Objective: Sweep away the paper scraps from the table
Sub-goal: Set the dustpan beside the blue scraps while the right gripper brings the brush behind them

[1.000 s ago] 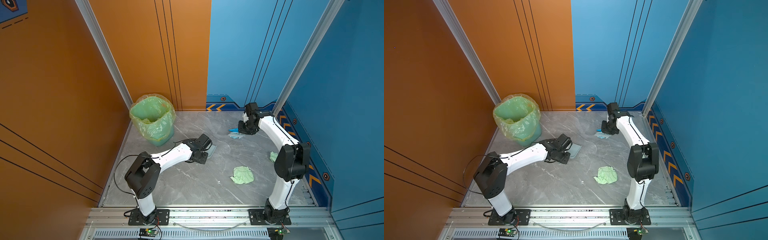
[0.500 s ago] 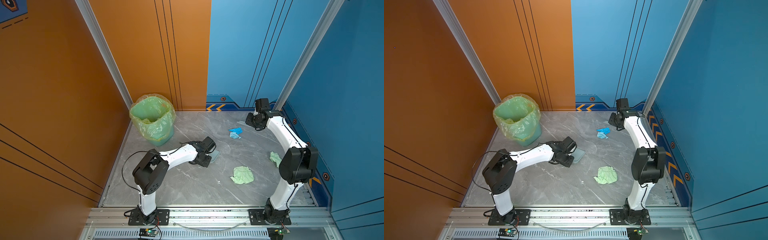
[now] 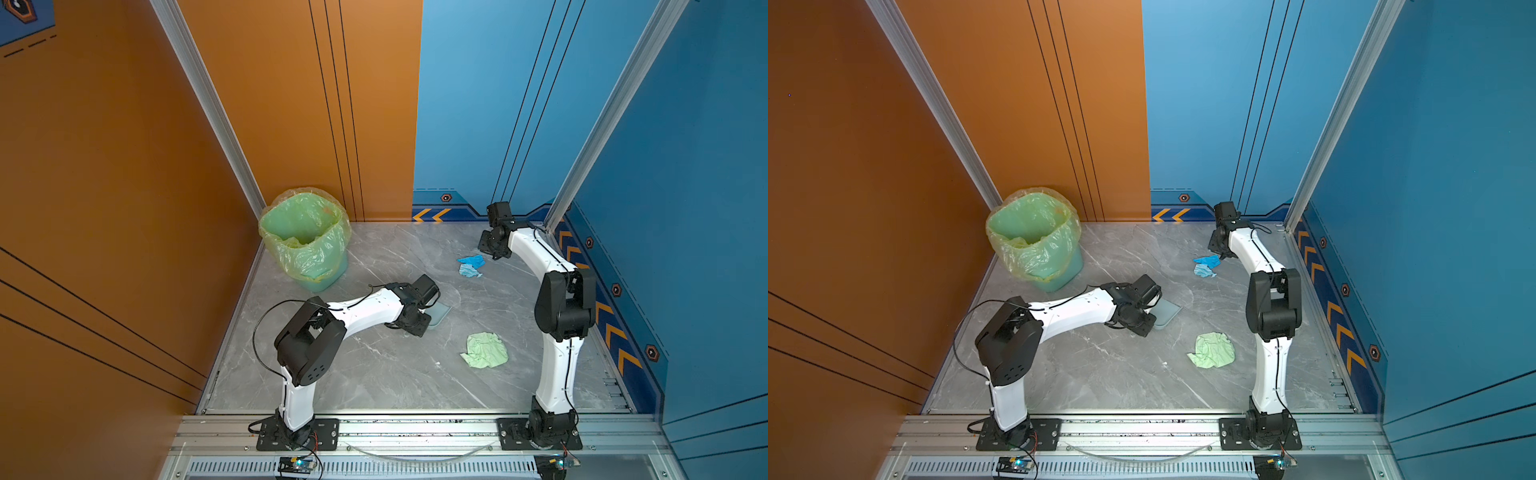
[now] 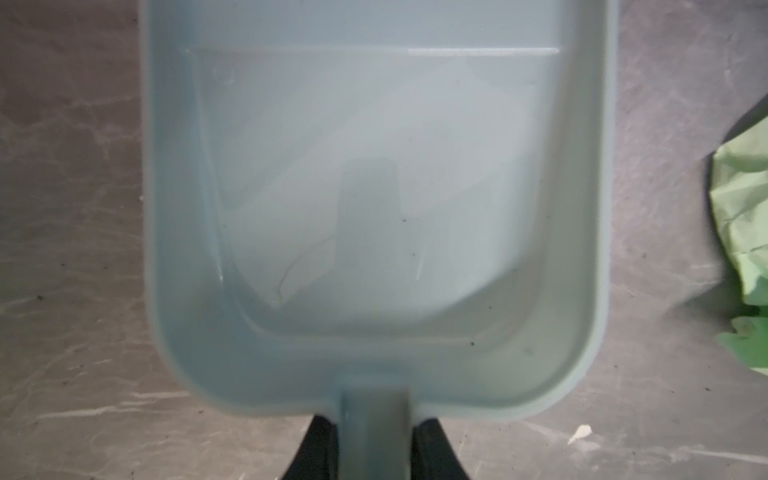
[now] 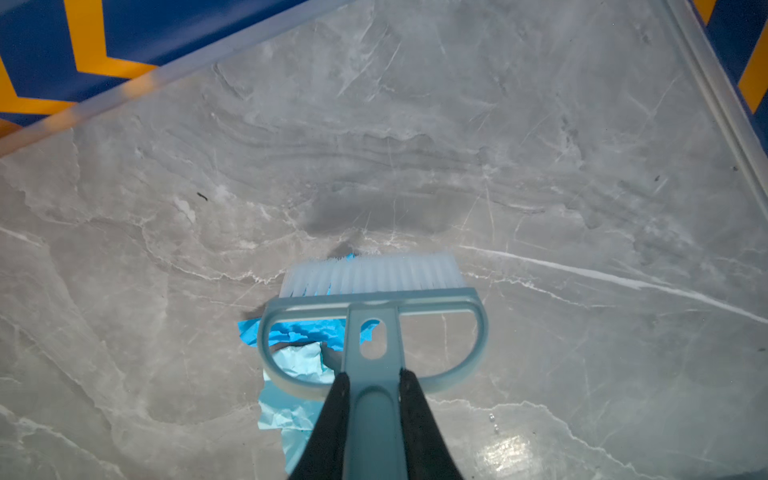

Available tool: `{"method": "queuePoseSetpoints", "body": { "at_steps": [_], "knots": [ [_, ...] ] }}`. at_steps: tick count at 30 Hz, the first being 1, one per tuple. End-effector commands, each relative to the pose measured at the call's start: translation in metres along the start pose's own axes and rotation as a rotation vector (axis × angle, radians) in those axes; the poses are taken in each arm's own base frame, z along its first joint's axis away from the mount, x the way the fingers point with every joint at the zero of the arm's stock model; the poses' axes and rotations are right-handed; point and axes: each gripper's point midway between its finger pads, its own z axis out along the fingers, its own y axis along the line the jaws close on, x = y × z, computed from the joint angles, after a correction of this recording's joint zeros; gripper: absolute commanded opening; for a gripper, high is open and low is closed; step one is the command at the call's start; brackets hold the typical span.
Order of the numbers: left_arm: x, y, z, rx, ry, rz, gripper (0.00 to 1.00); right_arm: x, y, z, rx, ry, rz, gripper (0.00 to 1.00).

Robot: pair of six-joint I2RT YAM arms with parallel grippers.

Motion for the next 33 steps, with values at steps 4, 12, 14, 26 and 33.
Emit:
{"method": "queuePoseSetpoints", "body": {
  "at_steps": [4, 12, 14, 26, 33],
  "knots": [
    [-0.003, -0.01, 0.008, 0.017, 0.02, 0.023, 0.0, 0.028, -0.007, 0.003, 0.058, 0.061, -0.072, 0.0],
    [-0.005, -0.02, 0.017, 0.036, 0.034, 0.032, 0.0, 0.066, -0.003, -0.007, 0.059, 0.115, -0.126, 0.0],
    [-0.005, -0.022, 0.019, 0.037, 0.036, 0.034, 0.0, 0.075, -0.002, -0.011, 0.051, 0.127, -0.132, 0.0],
    [0.0, -0.028, 0.028, 0.038, 0.057, 0.034, 0.0, 0.131, 0.019, -0.04, -0.098, 0.231, -0.13, 0.0],
    [-0.002, -0.032, 0.03, 0.048, 0.061, 0.039, 0.0, 0.132, 0.029, -0.055, -0.187, 0.21, -0.067, 0.0]
  ]
}}
